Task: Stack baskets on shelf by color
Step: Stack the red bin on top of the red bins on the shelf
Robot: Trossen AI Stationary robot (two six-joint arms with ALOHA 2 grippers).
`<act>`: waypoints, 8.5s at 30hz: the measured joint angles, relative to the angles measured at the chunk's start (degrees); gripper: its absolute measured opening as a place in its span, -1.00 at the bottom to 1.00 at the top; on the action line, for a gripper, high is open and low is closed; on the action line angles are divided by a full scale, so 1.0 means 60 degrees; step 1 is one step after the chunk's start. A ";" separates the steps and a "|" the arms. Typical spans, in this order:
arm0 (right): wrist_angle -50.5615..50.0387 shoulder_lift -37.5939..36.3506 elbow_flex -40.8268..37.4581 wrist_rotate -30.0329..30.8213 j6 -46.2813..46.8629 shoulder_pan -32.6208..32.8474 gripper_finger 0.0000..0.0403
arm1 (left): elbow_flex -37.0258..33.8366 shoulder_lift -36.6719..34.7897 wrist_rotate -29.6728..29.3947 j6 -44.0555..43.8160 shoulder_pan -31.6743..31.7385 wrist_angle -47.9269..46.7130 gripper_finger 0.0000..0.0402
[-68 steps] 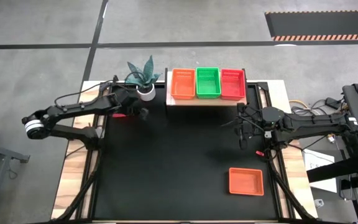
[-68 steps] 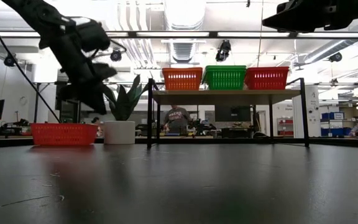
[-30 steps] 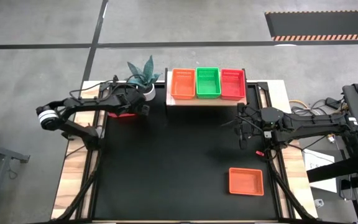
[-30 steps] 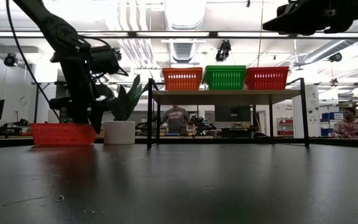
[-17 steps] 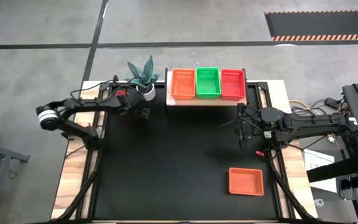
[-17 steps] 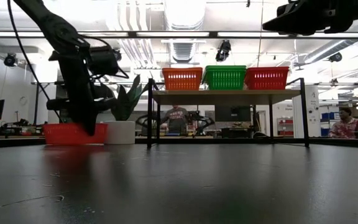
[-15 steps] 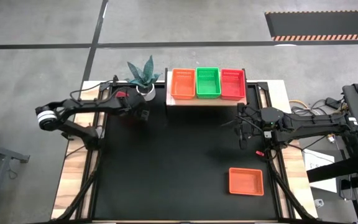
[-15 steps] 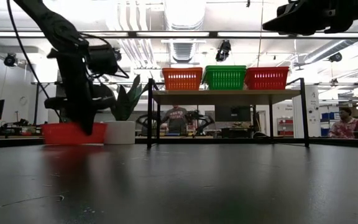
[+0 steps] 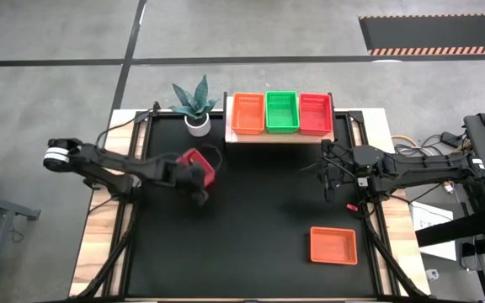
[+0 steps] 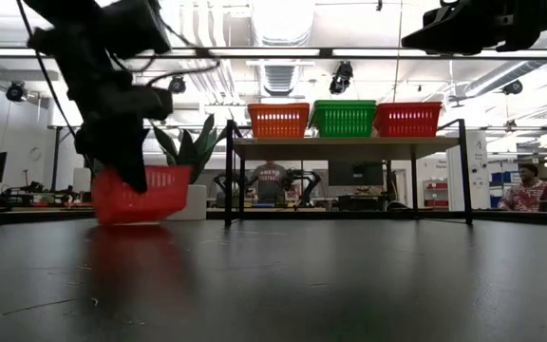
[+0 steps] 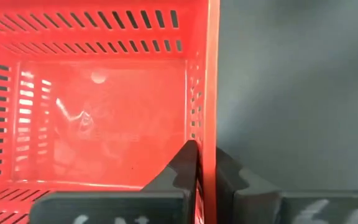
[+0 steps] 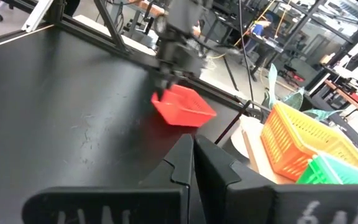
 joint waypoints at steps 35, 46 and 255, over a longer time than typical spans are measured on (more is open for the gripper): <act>0.1780 0.2850 -0.0036 -0.0530 0.3218 0.0974 -0.96 | 0.0590 0.1610 -0.0029 0.3726 -0.1789 0.4560 -0.51; 0.2169 0.5672 0.1675 0.0130 0.3559 0.1805 -0.96 | 0.0463 -0.0659 -0.0033 0.7325 -0.1797 0.4508 -0.45; -0.7209 0.3362 0.5625 -0.1271 -0.1916 -0.6251 -0.72 | -0.1271 -0.4057 -0.0165 0.7456 -0.1809 0.4589 -0.44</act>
